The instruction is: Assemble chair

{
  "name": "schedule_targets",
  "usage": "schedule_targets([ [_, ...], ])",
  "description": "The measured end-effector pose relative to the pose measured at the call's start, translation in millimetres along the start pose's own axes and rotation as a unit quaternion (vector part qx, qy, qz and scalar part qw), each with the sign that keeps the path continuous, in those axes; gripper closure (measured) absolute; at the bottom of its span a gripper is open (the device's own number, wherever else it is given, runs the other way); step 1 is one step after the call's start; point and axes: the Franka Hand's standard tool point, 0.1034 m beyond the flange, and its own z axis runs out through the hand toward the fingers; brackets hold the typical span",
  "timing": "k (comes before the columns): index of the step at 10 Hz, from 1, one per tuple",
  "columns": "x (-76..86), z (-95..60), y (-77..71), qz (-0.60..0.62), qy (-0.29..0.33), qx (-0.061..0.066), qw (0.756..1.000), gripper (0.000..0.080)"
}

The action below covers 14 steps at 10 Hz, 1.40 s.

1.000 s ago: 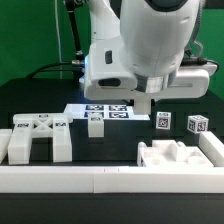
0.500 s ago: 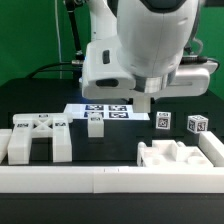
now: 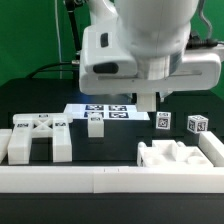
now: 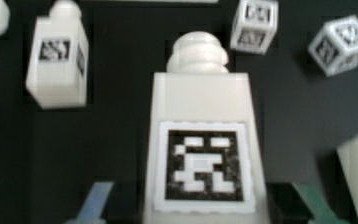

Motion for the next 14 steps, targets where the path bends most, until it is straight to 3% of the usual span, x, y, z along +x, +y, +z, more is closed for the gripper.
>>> schedule_targets([
  [2, 0.4, -0.6, 1.0, 0.002, 0.055, 0.0, 0.998, 0.0509],
  [5, 19.5, -30.4, -6.7, -0.011, 0.202, -0.007, 0.979, 0.0509],
  [8, 22.2, -26.5, -1.9, -0.008, 0.292, -0.012, 0.956, 0.0509],
  [11, 30.7, -28.8, 0.4, -0.011, 0.41, -0.023, 0.912, 0.0509],
  [12, 31.9, -32.0, -2.3, -0.014, 0.428, -0.024, 0.903, 0.0509],
  [13, 35.3, -43.1, -8.5, -0.019, 0.473, -0.028, 0.881, 0.0509],
  [14, 35.1, -42.6, -14.4, -0.026, 0.505, -0.033, 0.862, 0.0509],
])
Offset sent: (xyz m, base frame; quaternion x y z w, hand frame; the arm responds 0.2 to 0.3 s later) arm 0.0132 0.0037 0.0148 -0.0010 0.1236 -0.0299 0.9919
